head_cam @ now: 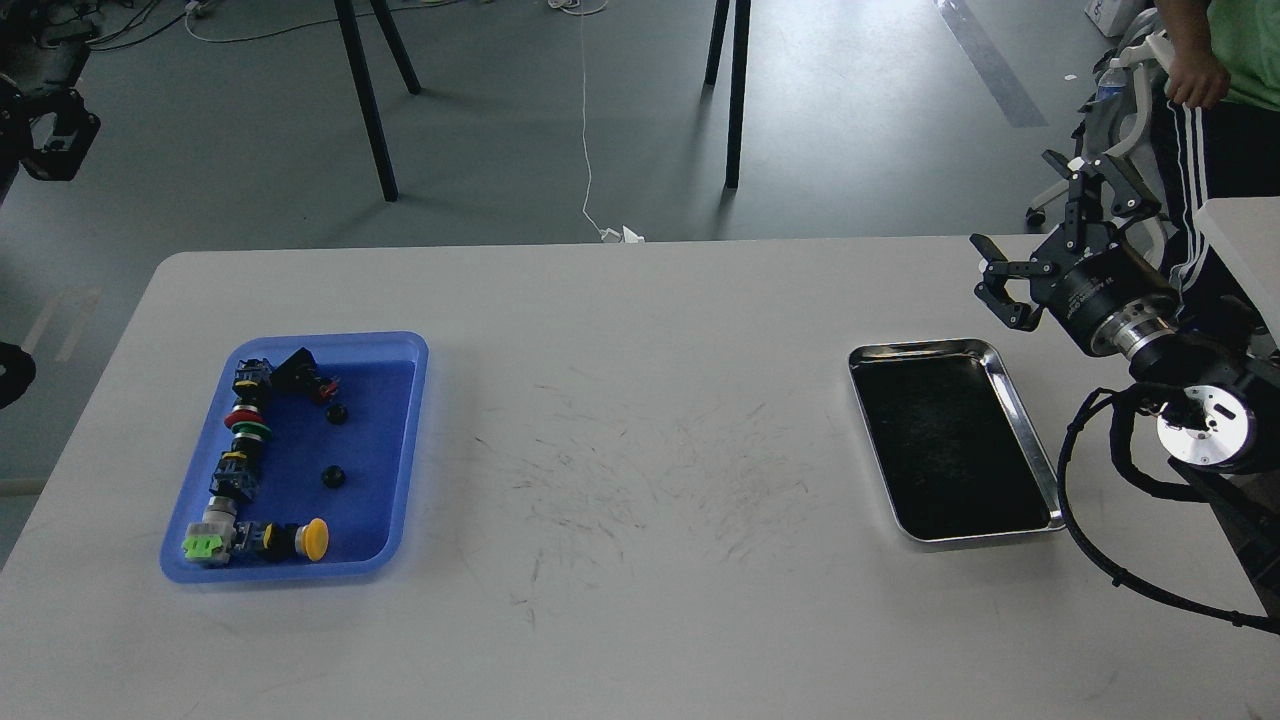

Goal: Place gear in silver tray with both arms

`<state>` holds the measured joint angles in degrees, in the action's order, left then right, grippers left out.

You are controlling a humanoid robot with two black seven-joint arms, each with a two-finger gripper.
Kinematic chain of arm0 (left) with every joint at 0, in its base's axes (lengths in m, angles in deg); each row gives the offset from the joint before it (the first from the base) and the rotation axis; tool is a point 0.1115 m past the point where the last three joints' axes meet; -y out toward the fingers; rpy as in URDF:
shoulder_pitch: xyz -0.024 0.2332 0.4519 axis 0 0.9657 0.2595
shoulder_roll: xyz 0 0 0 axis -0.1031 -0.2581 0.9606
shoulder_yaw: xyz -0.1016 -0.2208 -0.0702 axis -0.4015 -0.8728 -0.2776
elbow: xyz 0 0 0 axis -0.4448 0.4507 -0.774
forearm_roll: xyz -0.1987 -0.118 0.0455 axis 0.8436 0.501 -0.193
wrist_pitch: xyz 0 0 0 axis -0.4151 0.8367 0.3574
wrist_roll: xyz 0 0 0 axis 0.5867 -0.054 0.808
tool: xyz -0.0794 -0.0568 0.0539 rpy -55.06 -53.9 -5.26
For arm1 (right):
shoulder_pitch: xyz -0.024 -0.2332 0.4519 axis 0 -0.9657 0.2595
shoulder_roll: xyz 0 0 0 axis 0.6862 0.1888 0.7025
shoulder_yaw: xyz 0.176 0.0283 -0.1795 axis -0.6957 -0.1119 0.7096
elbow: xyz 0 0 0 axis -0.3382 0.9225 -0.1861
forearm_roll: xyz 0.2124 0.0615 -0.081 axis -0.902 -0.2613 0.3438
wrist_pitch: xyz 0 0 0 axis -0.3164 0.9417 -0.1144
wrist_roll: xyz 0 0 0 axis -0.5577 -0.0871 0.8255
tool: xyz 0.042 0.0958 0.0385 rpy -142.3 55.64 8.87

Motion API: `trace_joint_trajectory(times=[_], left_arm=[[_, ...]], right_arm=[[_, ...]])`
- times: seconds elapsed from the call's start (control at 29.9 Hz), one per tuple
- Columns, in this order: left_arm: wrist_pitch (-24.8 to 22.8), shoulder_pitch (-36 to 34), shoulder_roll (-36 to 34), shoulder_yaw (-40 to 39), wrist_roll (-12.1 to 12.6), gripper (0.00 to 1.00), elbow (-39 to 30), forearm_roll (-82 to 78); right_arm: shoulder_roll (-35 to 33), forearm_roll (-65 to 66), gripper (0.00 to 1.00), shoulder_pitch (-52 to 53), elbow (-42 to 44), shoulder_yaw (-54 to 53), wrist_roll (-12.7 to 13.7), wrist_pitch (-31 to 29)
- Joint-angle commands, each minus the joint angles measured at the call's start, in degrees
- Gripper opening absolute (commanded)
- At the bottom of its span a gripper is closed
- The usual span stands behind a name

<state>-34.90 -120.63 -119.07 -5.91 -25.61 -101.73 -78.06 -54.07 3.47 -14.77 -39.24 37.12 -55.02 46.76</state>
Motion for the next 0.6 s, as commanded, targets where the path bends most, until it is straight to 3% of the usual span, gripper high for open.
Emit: trace_joint_trajectory(times=[0.0,0.2,0.43,0.57], left_arm=[[0.5,1.0,0.2,0.5,0.0,0.99,-0.8,0.9],[1.8,1.1,1.9,5.5,0.0,0.99,-1.0,1.7],[-11.0,5.2,-0.2,5.4,0.0,0.99,-2.2,1.6],[-11.3,4.9,-1.4,5.9,0.0,0.99,-1.3,3.0]], right_arm=[[-0.1,0.0,0.99,-0.2,-0.1,0.0,0.0,0.0],[-0.4,0.0,0.99,-0.3,-0.2,0.0,0.0,0.0],[-0.4,0.0,0.99,-0.3,-0.2,0.1,0.0,0.0],[-0.4,0.0,0.99,-0.3,-0.3,0.2,0.0,0.0]])
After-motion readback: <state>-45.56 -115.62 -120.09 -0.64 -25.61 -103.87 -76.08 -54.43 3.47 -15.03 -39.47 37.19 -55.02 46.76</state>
